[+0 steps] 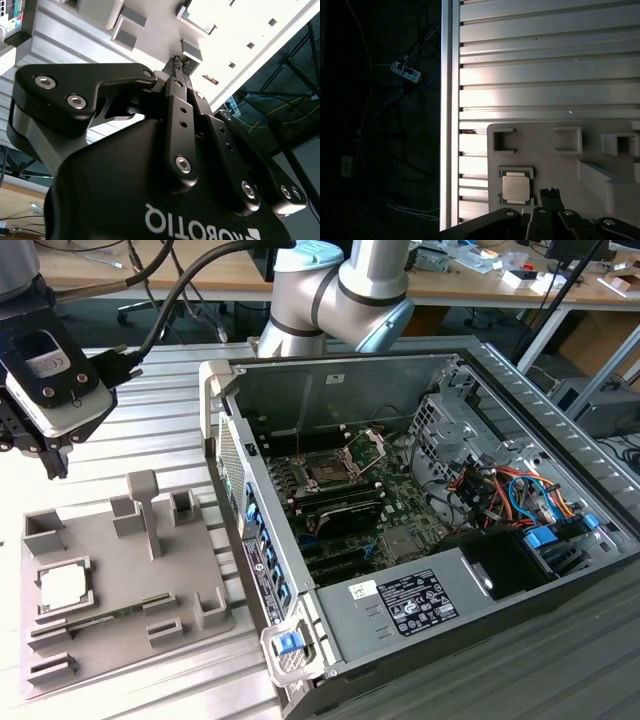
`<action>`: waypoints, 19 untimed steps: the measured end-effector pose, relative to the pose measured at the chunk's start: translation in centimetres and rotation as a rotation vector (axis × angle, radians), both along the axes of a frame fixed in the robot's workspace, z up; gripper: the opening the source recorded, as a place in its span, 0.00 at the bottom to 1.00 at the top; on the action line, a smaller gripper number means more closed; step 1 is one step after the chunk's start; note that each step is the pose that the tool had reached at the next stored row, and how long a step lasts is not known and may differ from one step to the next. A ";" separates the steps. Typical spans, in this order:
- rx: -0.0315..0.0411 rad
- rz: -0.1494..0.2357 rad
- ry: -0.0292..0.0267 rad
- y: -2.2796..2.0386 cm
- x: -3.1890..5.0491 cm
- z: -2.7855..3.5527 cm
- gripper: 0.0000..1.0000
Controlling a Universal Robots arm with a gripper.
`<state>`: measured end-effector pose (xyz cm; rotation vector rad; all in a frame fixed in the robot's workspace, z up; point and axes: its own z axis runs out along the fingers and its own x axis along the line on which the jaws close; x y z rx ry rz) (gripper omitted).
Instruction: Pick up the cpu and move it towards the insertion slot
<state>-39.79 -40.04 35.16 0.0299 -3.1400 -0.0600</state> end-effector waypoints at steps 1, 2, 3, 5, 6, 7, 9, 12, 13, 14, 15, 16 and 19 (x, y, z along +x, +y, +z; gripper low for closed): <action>-0.0001 0.000 0.0001 0.00 -0.07 0.00 0.11; 0.0000 0.000 0.0000 0.00 -0.11 0.00 0.11; 0.0000 0.000 0.0001 0.00 -0.20 0.00 0.11; 0.0000 0.000 0.0001 0.00 -0.30 -0.01 0.11; 0.0000 0.000 0.0001 0.00 -0.33 -0.01 0.11; -0.0001 0.000 0.0000 0.00 -0.36 -0.01 0.11; 0.0000 0.000 0.0000 0.00 -0.43 -0.02 0.11; -0.0001 0.000 0.0000 0.00 -0.59 -1.11 0.11; 0.0000 0.000 0.0000 0.00 -0.59 -1.12 0.11; 0.0000 0.000 0.0001 0.00 -0.59 -1.12 0.11; 0.0001 0.000 -0.0001 0.00 -0.61 -1.19 0.11; -0.0001 0.000 0.0001 0.00 -0.68 -1.25 0.11; 0.0000 0.000 0.0000 0.00 -0.73 -1.42 0.11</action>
